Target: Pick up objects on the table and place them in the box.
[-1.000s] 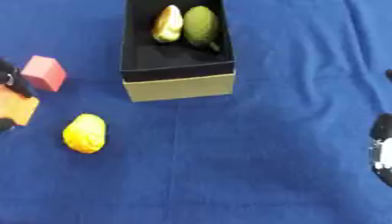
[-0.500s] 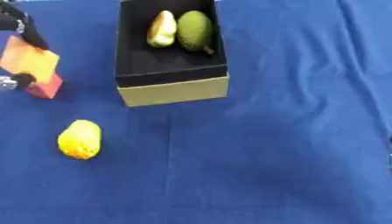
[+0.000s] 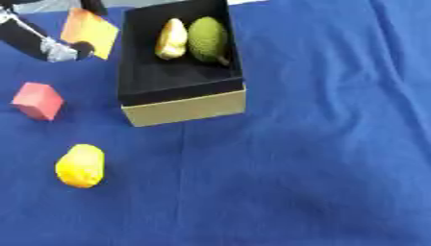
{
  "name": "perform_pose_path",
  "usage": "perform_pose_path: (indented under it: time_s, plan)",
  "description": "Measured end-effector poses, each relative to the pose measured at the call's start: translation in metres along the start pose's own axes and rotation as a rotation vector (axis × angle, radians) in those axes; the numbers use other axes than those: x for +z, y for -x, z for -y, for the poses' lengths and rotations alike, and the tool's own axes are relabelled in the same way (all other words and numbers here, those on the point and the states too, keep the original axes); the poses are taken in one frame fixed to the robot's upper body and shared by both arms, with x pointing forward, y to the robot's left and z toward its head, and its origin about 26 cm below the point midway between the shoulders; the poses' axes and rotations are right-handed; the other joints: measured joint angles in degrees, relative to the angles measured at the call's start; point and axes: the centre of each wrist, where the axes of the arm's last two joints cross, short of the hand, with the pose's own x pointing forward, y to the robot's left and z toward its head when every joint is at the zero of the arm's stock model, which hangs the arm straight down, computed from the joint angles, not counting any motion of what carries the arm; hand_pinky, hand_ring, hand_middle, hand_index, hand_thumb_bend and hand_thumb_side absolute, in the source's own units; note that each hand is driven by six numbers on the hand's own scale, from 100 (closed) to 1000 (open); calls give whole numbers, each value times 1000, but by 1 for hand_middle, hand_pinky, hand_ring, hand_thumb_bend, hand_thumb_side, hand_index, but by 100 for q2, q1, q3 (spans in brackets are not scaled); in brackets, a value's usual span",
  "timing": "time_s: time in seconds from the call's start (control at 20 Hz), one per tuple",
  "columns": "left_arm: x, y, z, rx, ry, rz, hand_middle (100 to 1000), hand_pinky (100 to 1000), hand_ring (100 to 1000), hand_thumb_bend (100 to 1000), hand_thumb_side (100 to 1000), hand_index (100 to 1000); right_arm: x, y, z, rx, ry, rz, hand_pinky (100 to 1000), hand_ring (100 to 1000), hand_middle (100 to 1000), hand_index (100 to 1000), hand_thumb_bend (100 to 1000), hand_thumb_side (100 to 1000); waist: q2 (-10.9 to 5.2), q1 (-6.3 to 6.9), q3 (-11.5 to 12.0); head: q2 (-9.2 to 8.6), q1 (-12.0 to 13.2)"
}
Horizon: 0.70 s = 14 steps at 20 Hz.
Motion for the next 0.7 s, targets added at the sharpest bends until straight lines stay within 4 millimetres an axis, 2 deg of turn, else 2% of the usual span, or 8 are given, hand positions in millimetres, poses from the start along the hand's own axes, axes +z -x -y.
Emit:
perform_pose_path:
  time_s: [0.15,0.35,0.7]
  plan:
    - [-11,1,-10,-6,-22,14,521,764,588,105,100,728,-4,0,1,-23,-2,-8,775,786,738,830,100,523,17,34,-42,-23,66]
    - [-24,-1,-13,-2,-25,48,520,769,590,100,100,733,-8,1,3,-45,-1,-17,775,787,738,830,100,523,18,61,-110,-46,142]
    - [-39,-7,4,57,27,110,525,776,593,100,100,736,-16,2,7,-75,3,-11,774,786,738,829,100,523,34,99,-243,-46,218]
